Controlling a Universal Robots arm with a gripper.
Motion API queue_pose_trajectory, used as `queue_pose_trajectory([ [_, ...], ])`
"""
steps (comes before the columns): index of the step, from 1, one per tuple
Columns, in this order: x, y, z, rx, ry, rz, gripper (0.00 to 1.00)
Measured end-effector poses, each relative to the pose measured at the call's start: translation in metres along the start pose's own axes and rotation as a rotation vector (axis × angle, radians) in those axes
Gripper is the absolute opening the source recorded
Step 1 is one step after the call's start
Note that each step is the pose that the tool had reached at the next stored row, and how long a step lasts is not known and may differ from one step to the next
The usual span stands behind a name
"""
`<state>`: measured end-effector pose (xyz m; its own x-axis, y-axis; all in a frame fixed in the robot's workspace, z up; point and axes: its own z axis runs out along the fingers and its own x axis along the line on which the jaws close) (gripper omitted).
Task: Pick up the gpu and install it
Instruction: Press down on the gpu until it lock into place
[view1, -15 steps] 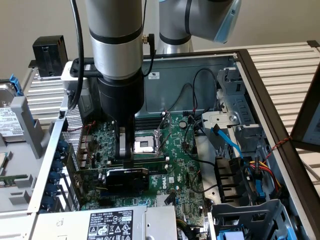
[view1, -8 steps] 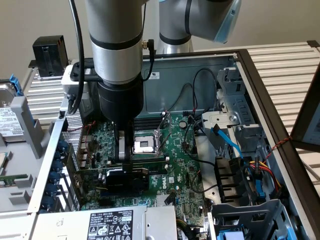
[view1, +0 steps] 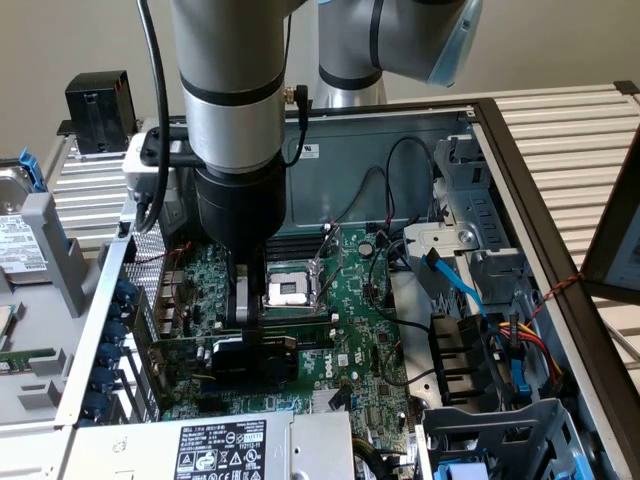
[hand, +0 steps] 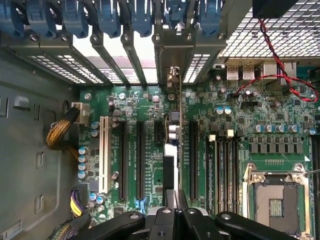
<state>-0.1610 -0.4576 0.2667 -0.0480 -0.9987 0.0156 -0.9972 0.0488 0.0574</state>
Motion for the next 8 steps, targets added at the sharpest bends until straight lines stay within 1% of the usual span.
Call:
queue_pose_trajectory([
  [4,0.0000,-0.0001,0.0012,-0.0013,-0.0013,0.000,0.11],
  [8,0.0003,0.0001,0.0023,-0.0012,-0.0050,0.000,0.11],
])
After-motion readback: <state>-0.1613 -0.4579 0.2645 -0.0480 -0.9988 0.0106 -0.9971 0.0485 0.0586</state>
